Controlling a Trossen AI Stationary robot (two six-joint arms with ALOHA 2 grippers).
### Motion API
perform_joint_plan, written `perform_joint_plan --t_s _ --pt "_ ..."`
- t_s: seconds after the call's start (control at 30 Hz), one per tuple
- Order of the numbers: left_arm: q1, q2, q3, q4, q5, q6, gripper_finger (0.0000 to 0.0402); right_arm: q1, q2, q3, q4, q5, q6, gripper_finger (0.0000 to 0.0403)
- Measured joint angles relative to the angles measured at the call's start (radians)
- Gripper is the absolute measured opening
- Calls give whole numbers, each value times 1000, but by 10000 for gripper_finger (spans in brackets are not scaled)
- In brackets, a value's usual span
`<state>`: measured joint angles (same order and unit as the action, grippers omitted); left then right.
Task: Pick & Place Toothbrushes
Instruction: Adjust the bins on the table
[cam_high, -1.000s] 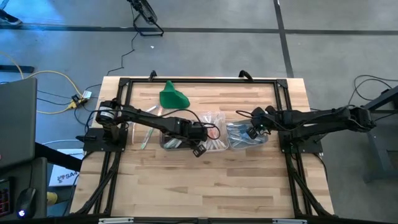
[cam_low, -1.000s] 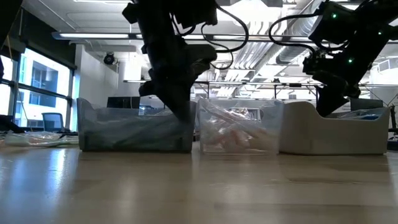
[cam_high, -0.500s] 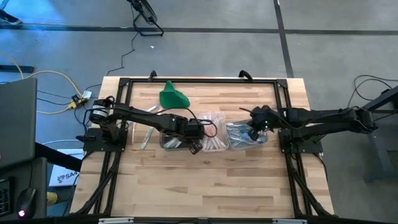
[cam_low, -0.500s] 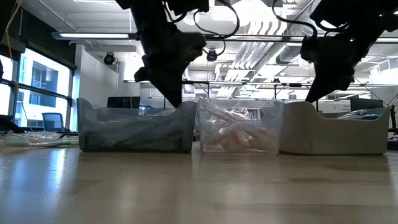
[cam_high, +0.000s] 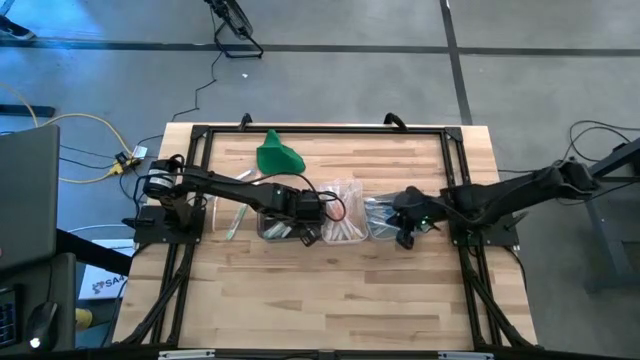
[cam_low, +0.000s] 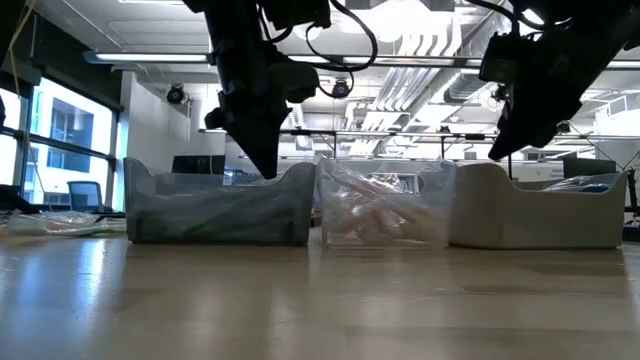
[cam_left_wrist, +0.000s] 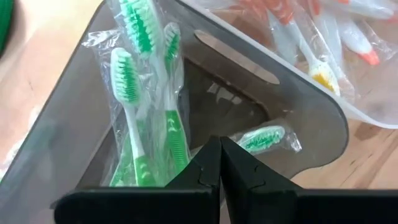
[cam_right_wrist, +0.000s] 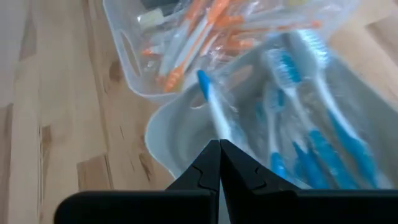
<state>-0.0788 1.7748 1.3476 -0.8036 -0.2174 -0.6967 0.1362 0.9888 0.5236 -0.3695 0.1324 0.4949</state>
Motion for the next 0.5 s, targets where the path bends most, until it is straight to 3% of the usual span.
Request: perform_joint_plan --t_s 0.5 --pt "0 0 0 44 14 11 0 36 204 0 204 -33 -2 2"
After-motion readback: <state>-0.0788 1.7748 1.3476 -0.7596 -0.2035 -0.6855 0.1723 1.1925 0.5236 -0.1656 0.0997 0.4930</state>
